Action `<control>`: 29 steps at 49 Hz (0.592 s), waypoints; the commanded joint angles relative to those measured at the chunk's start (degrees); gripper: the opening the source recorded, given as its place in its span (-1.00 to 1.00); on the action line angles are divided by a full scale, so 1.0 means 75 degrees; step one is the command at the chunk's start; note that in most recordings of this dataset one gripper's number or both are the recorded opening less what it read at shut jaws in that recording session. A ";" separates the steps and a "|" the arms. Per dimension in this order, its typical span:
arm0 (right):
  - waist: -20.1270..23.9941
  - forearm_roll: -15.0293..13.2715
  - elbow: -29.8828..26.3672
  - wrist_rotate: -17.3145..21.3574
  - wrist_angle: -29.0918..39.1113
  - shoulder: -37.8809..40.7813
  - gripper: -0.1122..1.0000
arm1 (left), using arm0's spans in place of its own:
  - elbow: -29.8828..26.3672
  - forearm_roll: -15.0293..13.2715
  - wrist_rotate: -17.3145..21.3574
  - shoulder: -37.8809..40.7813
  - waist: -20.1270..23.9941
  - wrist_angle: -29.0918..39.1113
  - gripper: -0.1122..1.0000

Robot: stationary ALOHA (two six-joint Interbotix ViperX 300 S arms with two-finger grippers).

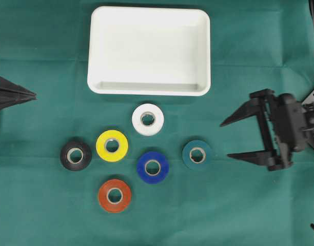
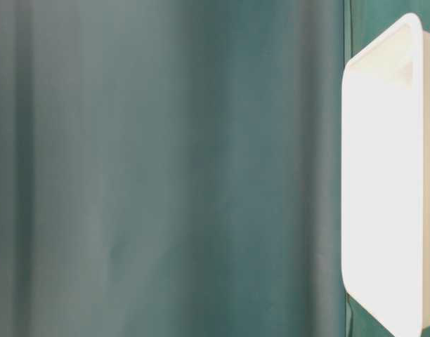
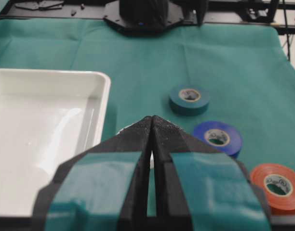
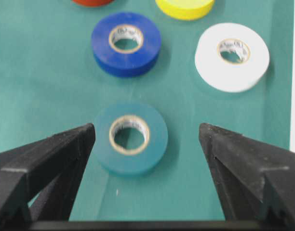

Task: Put the tape into the white case with the right arm.
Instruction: 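Move the right gripper over the blue tape roll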

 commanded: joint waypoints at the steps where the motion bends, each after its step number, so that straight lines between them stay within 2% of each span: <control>1: 0.0023 -0.0012 -0.0527 0.0012 -0.0176 0.0574 0.38 | -0.0082 -0.0012 0.0000 0.0082 -0.0012 -0.0035 -0.79; 11: 0.0023 -0.0012 -0.1547 0.0000 -0.0199 0.1934 0.39 | -0.0082 -0.0012 -0.0012 0.0070 -0.0023 -0.0035 -0.79; 29: 0.0023 -0.0023 -0.3152 0.0000 -0.0152 0.3738 0.38 | -0.0059 -0.0012 -0.0012 0.0082 -0.0023 -0.0035 -0.79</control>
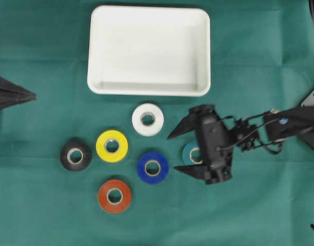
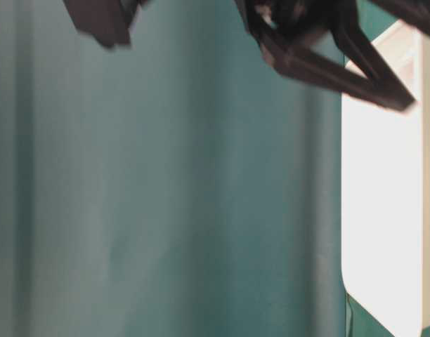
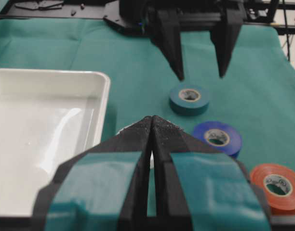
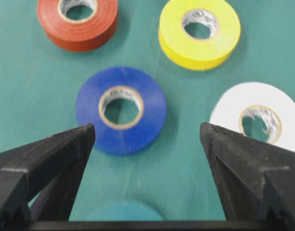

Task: Put the tape into the white case with the right arm.
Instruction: 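Move the right gripper over the blue tape roll, then lower the right gripper into the blue roll's hole and close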

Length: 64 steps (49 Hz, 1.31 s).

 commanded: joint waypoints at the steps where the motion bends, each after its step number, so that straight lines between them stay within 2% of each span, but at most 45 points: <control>1: 0.0012 -0.0012 -0.0492 0.0000 -0.0023 0.0246 0.38 | -0.0047 -0.0012 0.0000 0.0094 -0.0023 -0.0035 -0.79; 14: 0.0012 0.0000 -0.1242 0.0000 0.0094 0.0938 0.38 | 0.0012 -0.0012 0.0000 0.0082 -0.0035 -0.0035 -0.79; 29: -0.0035 -0.0012 -0.1406 0.0012 0.0141 0.1254 0.38 | 0.0035 -0.0012 0.0012 0.0070 -0.0035 -0.0035 -0.79; 49: -0.0035 0.0000 -0.1980 0.0012 0.1898 0.1664 0.38 | 0.0094 -0.0012 0.0012 0.0059 -0.0035 -0.0035 -0.79; 64: -0.0035 -0.0012 -0.2133 0.0012 0.2098 0.1793 0.37 | 0.0094 -0.0012 0.0000 0.0059 -0.0035 -0.0035 -0.79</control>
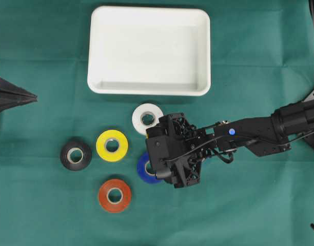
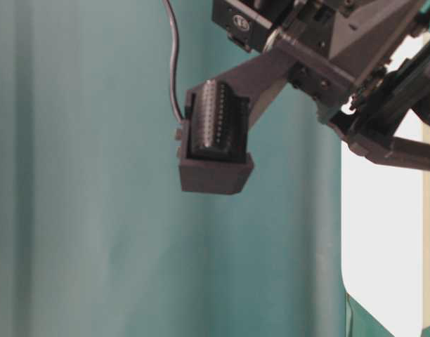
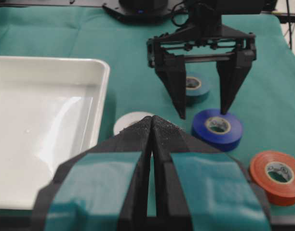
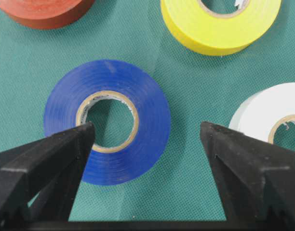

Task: Put the tape into the white case with the right arm.
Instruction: 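Lower the right gripper into the blue roll's hole and close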

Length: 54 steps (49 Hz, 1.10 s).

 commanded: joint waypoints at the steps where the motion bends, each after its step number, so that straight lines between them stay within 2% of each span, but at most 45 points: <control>1: -0.0012 -0.0012 -0.0164 0.0000 0.0000 -0.0105 0.38 | -0.0094 -0.0023 -0.0012 0.0070 -0.0023 -0.0035 -0.79; 48: -0.0187 -0.0012 -0.0258 0.0000 -0.0082 0.0586 0.37 | -0.0023 -0.0012 -0.0023 0.0094 -0.0023 -0.0047 -0.79; 54: -0.0176 -0.0012 -0.0281 0.0000 -0.0070 0.0621 0.26 | -0.0012 -0.0012 -0.0023 0.0094 -0.0023 -0.0047 -0.79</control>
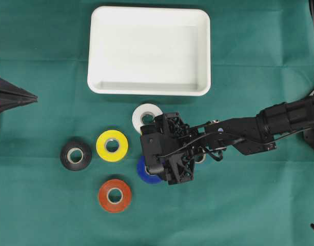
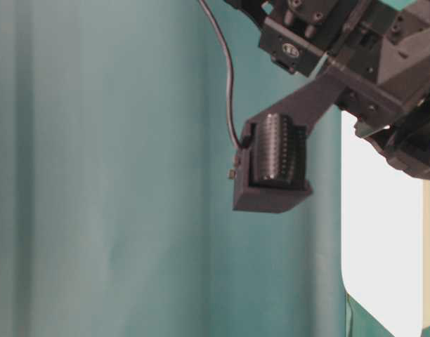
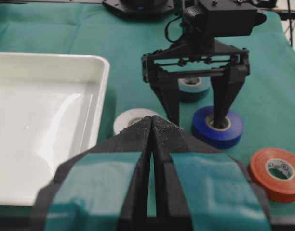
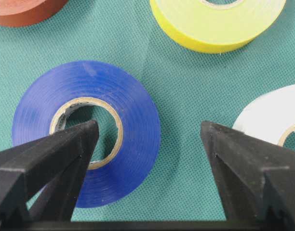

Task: Put the tape into the white case with the right arm.
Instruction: 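Lower the right gripper into the blue roll's hole and close, then lift the blue roll and carry it into the white tray's upper right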

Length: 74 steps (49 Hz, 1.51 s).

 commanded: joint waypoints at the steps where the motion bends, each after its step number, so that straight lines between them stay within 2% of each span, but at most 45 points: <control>1: 0.0000 -0.0012 -0.0094 -0.0012 0.0035 -0.0059 0.21 | -0.0070 0.0000 -0.0012 0.0082 -0.0023 -0.0047 -0.79; 9: 0.0000 -0.0012 -0.0164 -0.0012 0.0234 -0.0047 -0.51 | -0.0059 0.0000 -0.0012 0.0082 -0.0023 -0.0047 -0.79; 14: 0.0000 -0.0012 -0.0211 -0.0012 0.0352 -0.0047 -0.70 | -0.0059 0.0000 -0.0012 0.0082 -0.0023 -0.0047 -0.79; 25: 0.0012 0.0000 -0.0328 -0.0012 0.0504 -0.0141 -0.75 | -0.0023 0.0000 -0.0012 0.0059 -0.0023 -0.0047 -0.79; 37: 0.0070 0.0000 -0.0387 0.0070 0.1078 -0.0961 -0.77 | -0.0023 -0.0012 -0.0012 0.0023 -0.0023 -0.0047 -0.79; 52: 0.0070 -0.0012 -0.0363 0.0715 0.1430 -0.1582 -0.77 | -0.0012 -0.0012 -0.0023 0.0023 -0.0035 -0.0035 -0.79; 58: 0.0035 -0.0012 -0.0328 0.0773 0.1430 -0.1570 -0.77 | -0.0012 -0.0012 -0.0023 0.0023 -0.0059 -0.0035 -0.79; 64: -0.0164 0.0000 -0.0316 0.0773 0.1441 -0.1594 -0.77 | -0.0012 -0.0012 -0.0023 0.0023 -0.0070 -0.0035 -0.79; 74: -0.0902 -0.0012 -0.0305 0.0785 0.1523 -0.1711 -0.77 | 0.0023 -0.0012 -0.0023 0.0012 -0.0105 -0.0035 -0.79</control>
